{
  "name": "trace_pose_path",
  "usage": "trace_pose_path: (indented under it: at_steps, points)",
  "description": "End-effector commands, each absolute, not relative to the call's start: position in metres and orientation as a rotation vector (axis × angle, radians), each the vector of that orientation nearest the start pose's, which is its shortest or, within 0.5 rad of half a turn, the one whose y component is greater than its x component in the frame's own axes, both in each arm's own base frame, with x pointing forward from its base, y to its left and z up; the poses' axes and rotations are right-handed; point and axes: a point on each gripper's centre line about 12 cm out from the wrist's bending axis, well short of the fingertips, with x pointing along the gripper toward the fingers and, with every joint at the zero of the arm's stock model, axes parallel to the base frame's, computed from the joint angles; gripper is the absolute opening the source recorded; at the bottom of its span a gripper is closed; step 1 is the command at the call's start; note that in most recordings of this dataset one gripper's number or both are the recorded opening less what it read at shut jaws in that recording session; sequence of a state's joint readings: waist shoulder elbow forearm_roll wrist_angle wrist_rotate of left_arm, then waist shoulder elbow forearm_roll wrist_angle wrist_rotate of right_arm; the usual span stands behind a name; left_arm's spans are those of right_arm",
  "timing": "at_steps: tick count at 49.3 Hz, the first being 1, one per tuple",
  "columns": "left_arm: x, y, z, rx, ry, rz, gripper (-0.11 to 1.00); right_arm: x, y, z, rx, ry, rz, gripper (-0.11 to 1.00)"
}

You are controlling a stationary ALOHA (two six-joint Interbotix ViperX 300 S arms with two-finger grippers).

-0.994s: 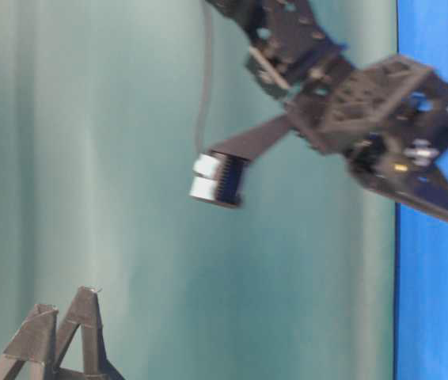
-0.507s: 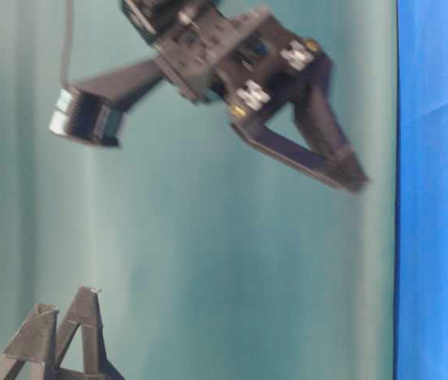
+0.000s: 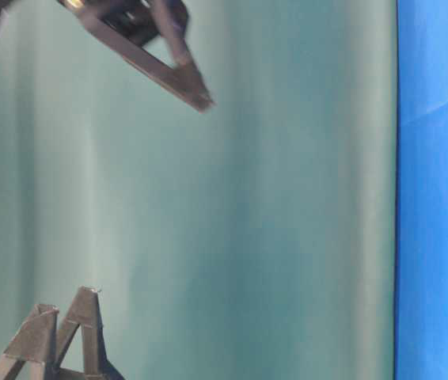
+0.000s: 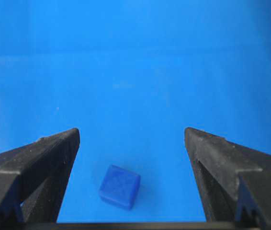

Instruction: Handover the blue block to the right arm after grasping it with the left arm, then place it in the designated position.

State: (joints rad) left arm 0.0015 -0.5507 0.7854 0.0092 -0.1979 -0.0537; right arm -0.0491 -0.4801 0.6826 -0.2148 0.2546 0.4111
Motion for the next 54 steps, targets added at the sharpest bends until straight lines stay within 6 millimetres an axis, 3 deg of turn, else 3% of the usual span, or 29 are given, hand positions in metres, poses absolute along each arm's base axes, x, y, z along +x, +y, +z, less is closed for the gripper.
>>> trace_pose_path:
  at_steps: [1,8,23,44,54]
  points:
    - [0.299,0.001,0.352,-0.043,-0.002,0.001,0.93,0.303,-0.021,0.325,0.199,0.389,-0.142,0.81]
    - [0.299,0.001,0.352,-0.043,-0.002,0.001,0.93,0.293,-0.021,0.331,0.198,0.360,-0.139,0.81]
    - [0.299,0.001,0.352,-0.043,-0.002,0.001,0.93,0.296,-0.021,0.332,0.186,0.342,-0.132,0.80]
    - [0.299,0.001,0.352,-0.043,-0.003,0.001,0.93,0.293,-0.015,0.359,0.132,0.126,-0.064,0.80]
    - [0.299,0.001,0.353,-0.043,-0.006,0.001,0.93,0.293,-0.013,0.361,0.125,0.078,-0.041,0.80]
